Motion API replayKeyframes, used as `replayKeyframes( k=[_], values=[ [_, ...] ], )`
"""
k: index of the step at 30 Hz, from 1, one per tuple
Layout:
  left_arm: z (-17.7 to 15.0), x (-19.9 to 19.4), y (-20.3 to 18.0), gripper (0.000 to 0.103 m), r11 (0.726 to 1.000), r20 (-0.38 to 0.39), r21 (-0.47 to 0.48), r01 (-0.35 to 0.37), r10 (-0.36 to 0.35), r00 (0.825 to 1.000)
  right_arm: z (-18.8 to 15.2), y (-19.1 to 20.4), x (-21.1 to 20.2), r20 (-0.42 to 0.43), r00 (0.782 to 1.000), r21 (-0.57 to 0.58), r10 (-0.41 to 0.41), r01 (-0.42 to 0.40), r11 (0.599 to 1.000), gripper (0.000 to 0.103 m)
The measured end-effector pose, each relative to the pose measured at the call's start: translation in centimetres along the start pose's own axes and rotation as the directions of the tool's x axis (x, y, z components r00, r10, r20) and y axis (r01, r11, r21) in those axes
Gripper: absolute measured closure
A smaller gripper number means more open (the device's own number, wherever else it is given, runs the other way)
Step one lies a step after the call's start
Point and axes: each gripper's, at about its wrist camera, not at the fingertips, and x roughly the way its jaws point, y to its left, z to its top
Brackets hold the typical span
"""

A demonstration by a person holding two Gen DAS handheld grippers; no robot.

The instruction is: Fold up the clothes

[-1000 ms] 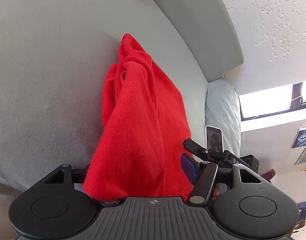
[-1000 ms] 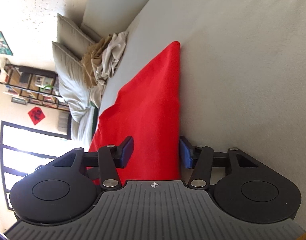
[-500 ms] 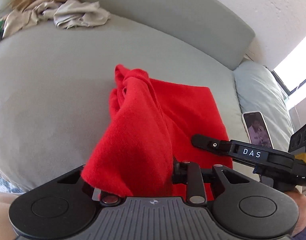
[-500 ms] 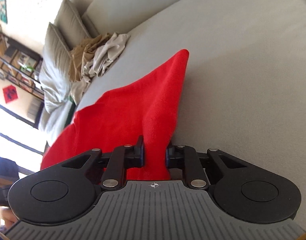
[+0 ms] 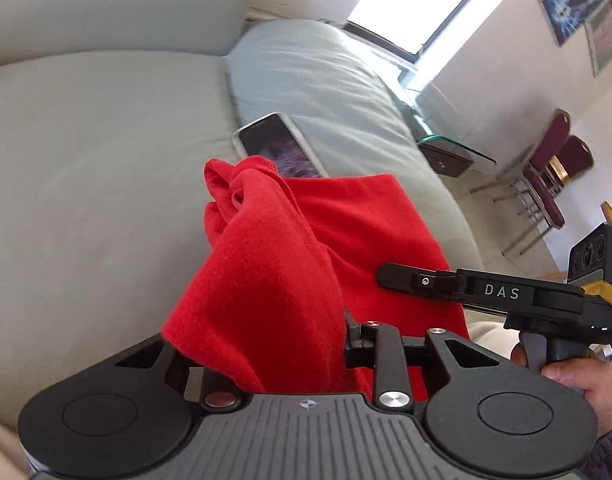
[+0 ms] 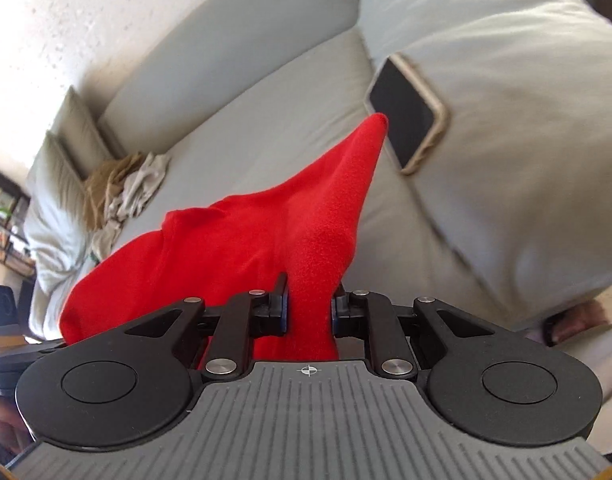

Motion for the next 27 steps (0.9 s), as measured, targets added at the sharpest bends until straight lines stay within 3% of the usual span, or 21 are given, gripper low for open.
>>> replayKeyframes(
  k=[4,8,10,11,12,13,15,16,17,19,21,24,27],
  values=[
    [4.4,4.9,-5.0,0.074,0.996,0.086,0.044,0.076,-0.080,0.993,4.4,-4.3,-4.1,0.162,0.984,0.023,-0.077,0.074,0.997,0.084],
    [8.5,10.6,-7.3,0.069,0.988,0.195,-0.008,0.157,-0.152,0.969,10.5,-8.4,-7.4,0.354,0.929,0.015,-0.107,0.109,0.994,0.084],
    [9.6,14.9,-7.1,0.064,0.981,0.130,-0.097,0.167,-0.154,0.979,13.0,-10.9,-7.2,0.393,0.911,0.040,-0.123,0.117,0.992,0.084],
    [9.8,17.1,-6.6,0.064,0.979,0.053,-0.151,0.134,-0.127,0.990,14.2,-12.2,-7.0,0.408,0.904,0.056,-0.132,0.120,0.991,0.083],
    [9.9,19.2,-6.1,0.064,0.975,-0.022,-0.200,0.097,-0.103,0.994,15.0,-13.8,-6.2,0.380,0.911,0.101,-0.159,0.130,0.986,0.077],
    [9.5,19.7,-5.8,0.063,0.973,-0.040,-0.221,0.064,-0.074,0.996,15.5,-15.7,-5.1,0.326,0.926,0.161,-0.192,0.146,0.976,0.072],
    [8.8,19.6,-5.7,0.055,0.973,-0.042,-0.227,0.034,-0.044,0.998,16.2,-19.0,-3.1,0.216,0.946,0.252,-0.241,0.185,0.950,0.061],
    [8.5,19.0,-5.8,0.055,0.976,-0.026,-0.216,0.034,-0.040,0.999,15.6,-19.8,-2.6,0.191,0.950,0.256,-0.245,0.193,0.947,0.061],
    [8.2,18.5,-5.9,0.056,0.978,-0.011,-0.204,0.033,-0.036,0.999,14.9,-20.5,-2.5,0.182,0.952,0.253,-0.244,0.195,0.948,0.058],
    [7.6,17.3,-6.3,0.056,0.987,0.013,-0.159,0.010,-0.008,1.000,13.3,-21.3,-3.1,0.199,0.955,0.249,-0.222,0.170,0.954,0.042],
    [7.2,16.0,-7.1,0.061,0.995,0.044,-0.101,-0.008,0.012,0.999,11.9,-21.6,-4.2,0.210,0.953,0.250,-0.220,0.165,0.954,0.041],
    [6.6,14.2,-8.4,0.065,0.999,0.092,-0.014,-0.037,0.038,0.995,10.3,-21.0,-6.5,0.250,0.939,0.265,-0.236,0.168,0.949,0.041],
    [6.0,12.4,-9.6,0.064,0.995,0.142,0.071,-0.071,0.060,0.988,9.4,-19.3,-9.3,0.356,0.904,0.243,-0.238,0.156,0.957,0.041]
  ],
)
